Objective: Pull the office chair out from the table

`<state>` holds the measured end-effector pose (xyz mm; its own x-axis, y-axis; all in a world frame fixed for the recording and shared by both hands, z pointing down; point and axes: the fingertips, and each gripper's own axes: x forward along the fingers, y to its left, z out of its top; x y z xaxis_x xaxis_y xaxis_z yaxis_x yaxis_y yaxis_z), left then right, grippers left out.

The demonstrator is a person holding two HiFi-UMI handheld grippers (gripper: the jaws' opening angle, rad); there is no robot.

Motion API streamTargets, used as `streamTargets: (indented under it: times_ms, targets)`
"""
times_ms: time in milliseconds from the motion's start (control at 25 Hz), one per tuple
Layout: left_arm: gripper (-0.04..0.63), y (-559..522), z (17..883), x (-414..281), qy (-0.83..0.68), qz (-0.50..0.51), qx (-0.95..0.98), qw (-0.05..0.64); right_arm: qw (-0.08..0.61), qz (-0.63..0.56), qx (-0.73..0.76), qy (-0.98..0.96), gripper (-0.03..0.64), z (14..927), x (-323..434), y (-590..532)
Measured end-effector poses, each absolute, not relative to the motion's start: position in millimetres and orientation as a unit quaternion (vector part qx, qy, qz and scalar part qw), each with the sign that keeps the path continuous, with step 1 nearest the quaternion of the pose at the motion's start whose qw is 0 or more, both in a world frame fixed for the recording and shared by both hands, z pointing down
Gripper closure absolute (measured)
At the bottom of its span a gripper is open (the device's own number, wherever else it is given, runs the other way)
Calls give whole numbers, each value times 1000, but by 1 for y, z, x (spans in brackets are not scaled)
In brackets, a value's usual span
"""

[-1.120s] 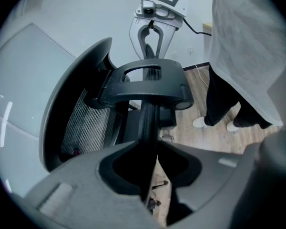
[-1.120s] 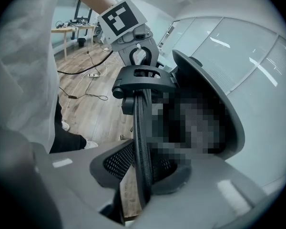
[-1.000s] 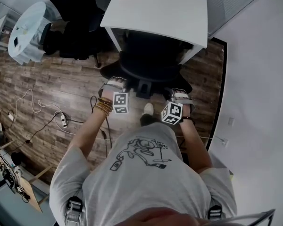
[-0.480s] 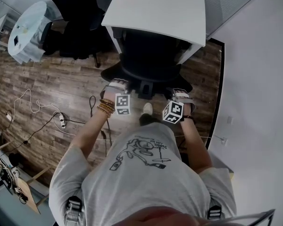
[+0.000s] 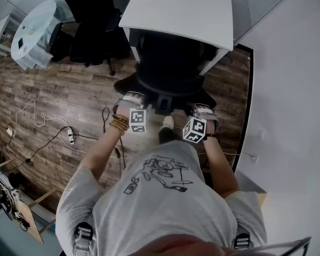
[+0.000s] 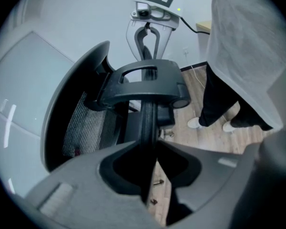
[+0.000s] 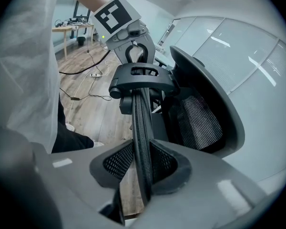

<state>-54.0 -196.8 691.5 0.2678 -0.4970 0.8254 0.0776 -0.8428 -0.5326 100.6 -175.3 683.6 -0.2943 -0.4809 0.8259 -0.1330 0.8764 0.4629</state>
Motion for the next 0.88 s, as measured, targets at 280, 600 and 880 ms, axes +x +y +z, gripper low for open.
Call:
streamTargets:
  times_ms: [280, 600, 880]
  targets:
    - [489, -181, 698, -50, 139, -587, -759, 247, 562, -147, 194, -791, 508, 690, 105, -163]
    - [488, -130, 698, -65, 138, -585, -759, 250, 559, -149, 202, -791, 508, 690, 90, -108]
    - [486, -91, 699, -75, 138, -583, -759, 255, 559, -150, 207, -789, 508, 691, 80, -66]
